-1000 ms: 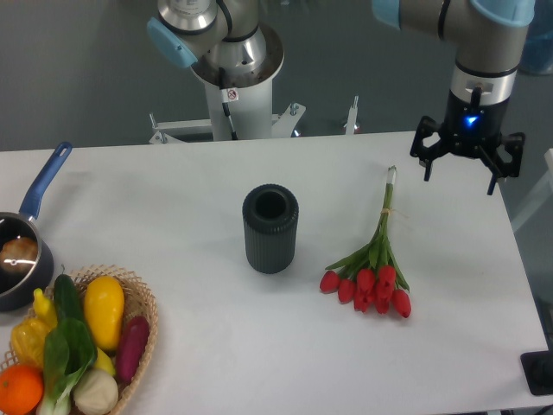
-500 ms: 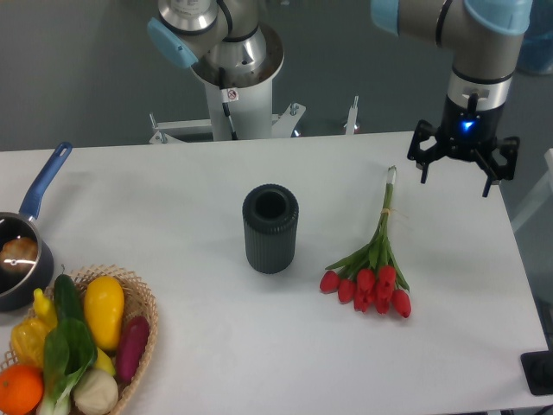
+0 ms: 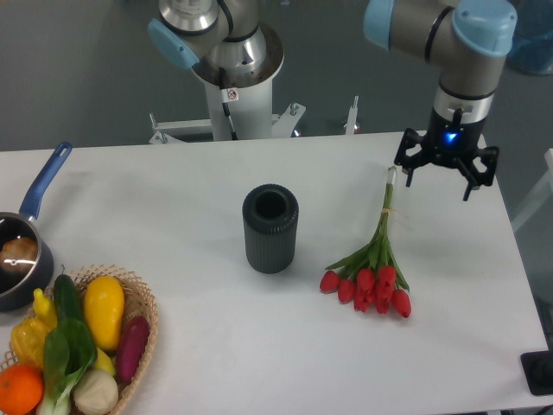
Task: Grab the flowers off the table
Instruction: 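Move the open gripper over the red tulip stems and descend, then lower the gripper around the tulip stems and close on them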
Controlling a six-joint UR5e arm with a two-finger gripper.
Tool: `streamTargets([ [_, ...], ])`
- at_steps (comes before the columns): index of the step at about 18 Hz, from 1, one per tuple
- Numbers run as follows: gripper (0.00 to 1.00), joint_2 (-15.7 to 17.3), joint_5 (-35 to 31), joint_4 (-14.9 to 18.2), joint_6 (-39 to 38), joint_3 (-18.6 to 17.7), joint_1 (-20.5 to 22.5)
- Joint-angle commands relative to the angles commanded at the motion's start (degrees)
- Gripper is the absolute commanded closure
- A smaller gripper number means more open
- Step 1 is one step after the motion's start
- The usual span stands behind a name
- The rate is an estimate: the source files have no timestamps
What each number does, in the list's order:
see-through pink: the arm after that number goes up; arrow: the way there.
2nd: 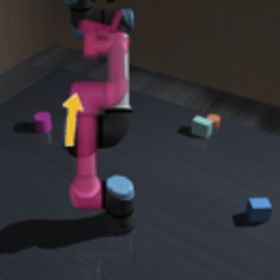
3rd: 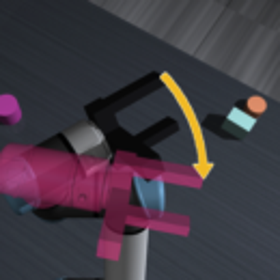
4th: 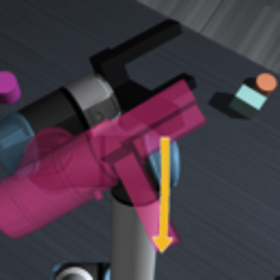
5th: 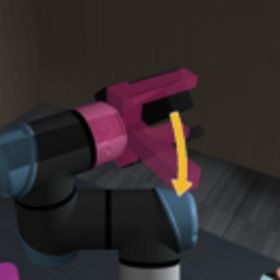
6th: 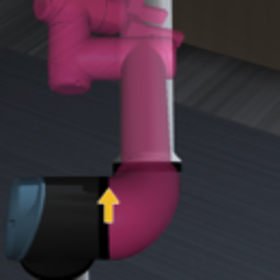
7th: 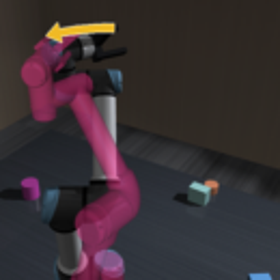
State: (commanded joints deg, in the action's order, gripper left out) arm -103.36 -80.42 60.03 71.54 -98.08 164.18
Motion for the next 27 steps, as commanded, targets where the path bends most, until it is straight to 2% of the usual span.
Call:
streamTargets([
  [3, 0.00, -0.7, 0.0, 0.1, 0.0, -0.2, -0.4],
  [10, 0.00, -5.1, 0.1, 0.2, -0.1, -0.8, -5.2],
  [20, 0.00, -9.2, -0.2, -0.2, 0.1, -0.8, -5.0],
  [27, 0.00, -10.1, -0.2, -0.3, -0.1, -0.8, -5.3],
])
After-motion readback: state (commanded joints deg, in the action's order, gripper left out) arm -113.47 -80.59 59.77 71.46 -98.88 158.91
